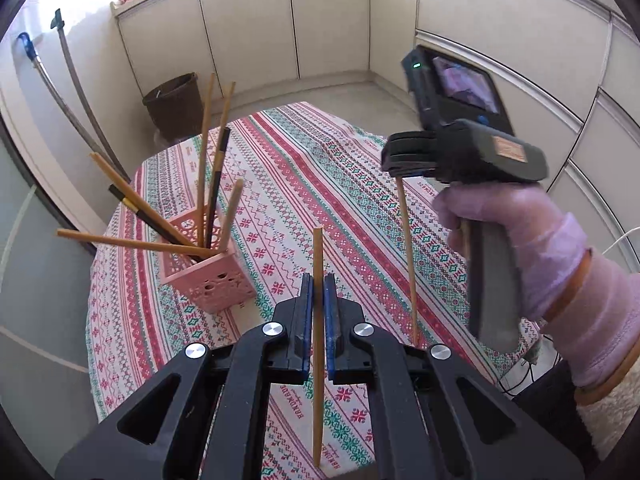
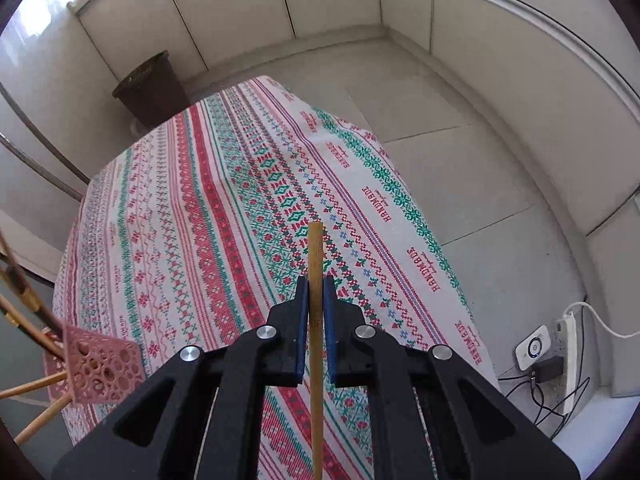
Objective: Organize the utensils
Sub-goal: 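Carry the held chopsticks upright over the pink holder with both tools, then drop the chopsticks into the pink holder and open both tools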
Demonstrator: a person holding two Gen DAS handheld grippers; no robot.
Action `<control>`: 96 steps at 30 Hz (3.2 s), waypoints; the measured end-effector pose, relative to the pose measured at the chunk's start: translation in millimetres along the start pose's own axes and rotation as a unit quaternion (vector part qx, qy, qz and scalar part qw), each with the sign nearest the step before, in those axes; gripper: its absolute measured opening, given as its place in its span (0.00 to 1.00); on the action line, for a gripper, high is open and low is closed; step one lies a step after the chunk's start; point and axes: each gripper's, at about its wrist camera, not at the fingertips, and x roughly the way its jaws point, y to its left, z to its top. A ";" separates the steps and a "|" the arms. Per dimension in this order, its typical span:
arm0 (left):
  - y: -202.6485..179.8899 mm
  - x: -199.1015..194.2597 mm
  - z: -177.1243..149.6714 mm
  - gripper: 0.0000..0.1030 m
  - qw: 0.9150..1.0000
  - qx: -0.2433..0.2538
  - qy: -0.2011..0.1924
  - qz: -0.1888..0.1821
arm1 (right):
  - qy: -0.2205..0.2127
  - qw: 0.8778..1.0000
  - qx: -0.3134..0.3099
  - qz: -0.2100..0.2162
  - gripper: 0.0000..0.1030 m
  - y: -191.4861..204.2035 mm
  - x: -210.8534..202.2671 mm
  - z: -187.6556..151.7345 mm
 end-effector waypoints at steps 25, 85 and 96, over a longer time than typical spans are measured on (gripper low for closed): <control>76.3 -127.6 -7.5 0.04 0.984 -0.125 -0.126 0.009 | -0.116 0.983 -0.055 0.129 0.07 -6.7 -168.0 -88.5; 206.1 -134.5 60.2 0.34 0.931 -0.265 -0.252 0.008 | -0.202 0.954 -0.111 0.190 0.08 153.9 -212.2 15.7; 196.4 -144.0 52.9 0.36 0.932 -0.250 -0.259 0.036 | -0.204 0.951 -0.106 0.206 0.15 154.7 -200.2 -5.8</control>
